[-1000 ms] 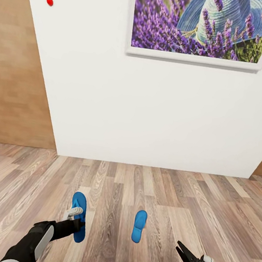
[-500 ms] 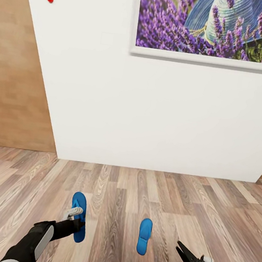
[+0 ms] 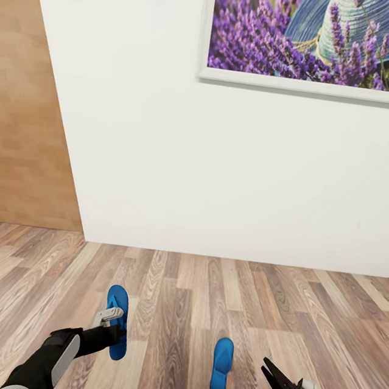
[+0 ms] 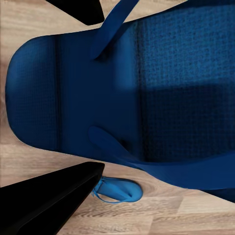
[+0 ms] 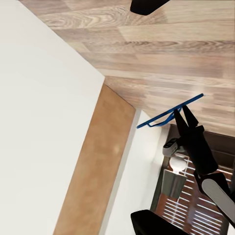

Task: In the bedroom, move the book from the bed onto either nightstand, and place the two sandals side by side next to the bed.

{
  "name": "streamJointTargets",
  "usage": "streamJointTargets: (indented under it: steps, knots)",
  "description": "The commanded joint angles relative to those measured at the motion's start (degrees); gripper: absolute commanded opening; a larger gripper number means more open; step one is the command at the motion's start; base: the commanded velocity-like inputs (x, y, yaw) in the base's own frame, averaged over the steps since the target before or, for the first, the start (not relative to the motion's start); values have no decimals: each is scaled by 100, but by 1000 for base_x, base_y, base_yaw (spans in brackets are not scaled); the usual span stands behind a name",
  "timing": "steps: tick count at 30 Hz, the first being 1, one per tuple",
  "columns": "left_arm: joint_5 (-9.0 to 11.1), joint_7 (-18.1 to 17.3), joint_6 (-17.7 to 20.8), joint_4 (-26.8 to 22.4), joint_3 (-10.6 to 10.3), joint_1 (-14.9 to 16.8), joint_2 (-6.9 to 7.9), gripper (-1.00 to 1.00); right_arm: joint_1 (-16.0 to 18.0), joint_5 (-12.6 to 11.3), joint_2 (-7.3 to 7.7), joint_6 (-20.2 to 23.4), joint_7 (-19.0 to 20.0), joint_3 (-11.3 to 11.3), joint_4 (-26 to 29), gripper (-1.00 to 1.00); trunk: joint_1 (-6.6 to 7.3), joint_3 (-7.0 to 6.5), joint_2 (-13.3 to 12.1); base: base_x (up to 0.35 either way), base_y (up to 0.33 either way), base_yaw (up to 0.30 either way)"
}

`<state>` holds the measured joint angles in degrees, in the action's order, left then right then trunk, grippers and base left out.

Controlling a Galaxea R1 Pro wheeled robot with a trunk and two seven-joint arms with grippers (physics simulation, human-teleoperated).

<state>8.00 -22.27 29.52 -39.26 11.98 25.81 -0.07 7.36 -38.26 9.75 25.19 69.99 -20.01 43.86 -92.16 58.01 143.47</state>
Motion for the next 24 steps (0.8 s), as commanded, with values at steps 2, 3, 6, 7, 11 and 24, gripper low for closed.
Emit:
streamJointTargets:
  steps: [2, 3, 6, 7, 11, 24]
  knots:
    - [44, -14, 45, -3, 15, 3, -2, -100, 2, -25, 0, 57, 11, -3, -5, 100, -1, 5, 2, 170, 82, 0]
    - [44, -14, 45, -1, 15, 3, -2, -100, 2, -22, 2, 60, 9, -6, -21, 100, -1, 5, 2, 170, 82, 0]
    - [44, -14, 45, -2, 15, 3, -2, -100, 2, -6, 13, 63, -8, -4, -58, 100, -1, 5, 2, 170, 82, 0]
    - [44, -14, 45, -2, 15, 3, -2, -100, 2, -2, 16, 63, -18, -4, -69, 100, -1, 5, 2, 170, 82, 0]
    - [44, -14, 45, 0, 11, 3, -2, -100, 2, 7, 31, 68, -36, 11, -105, 100, -1, 5, 2, 170, 82, 0]
    - [44, -14, 45, 10, 7, 3, -2, -100, 2, -11, 35, 67, -80, 11, -114, 100, -1, 5, 2, 170, 82, 0]
